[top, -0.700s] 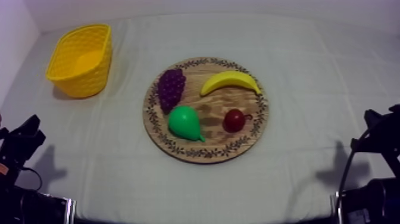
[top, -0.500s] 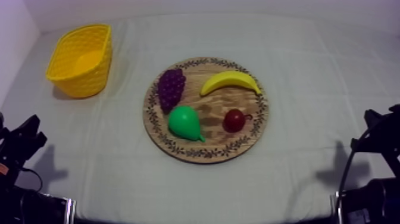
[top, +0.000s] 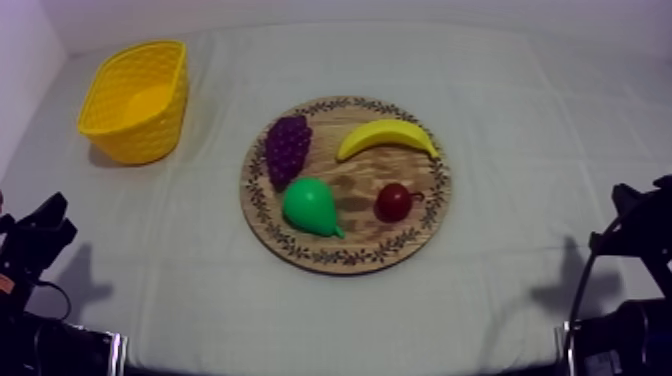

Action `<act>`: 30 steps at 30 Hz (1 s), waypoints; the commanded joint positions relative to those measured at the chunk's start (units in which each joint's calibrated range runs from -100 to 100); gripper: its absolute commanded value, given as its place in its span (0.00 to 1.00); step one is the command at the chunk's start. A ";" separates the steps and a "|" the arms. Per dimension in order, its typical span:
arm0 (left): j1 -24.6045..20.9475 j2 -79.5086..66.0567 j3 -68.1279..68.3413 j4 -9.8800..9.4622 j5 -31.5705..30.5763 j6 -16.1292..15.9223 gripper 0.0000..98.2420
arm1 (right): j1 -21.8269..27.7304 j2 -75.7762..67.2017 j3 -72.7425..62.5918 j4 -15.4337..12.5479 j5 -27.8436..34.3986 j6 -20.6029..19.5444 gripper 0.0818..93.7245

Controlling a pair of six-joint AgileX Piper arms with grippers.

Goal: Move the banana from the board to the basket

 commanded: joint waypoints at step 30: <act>9.47 41.83 -38.57 -1.05 -16.33 -13.89 0.00 | 0.00 -0.02 -0.03 0.01 -0.02 -0.01 0.00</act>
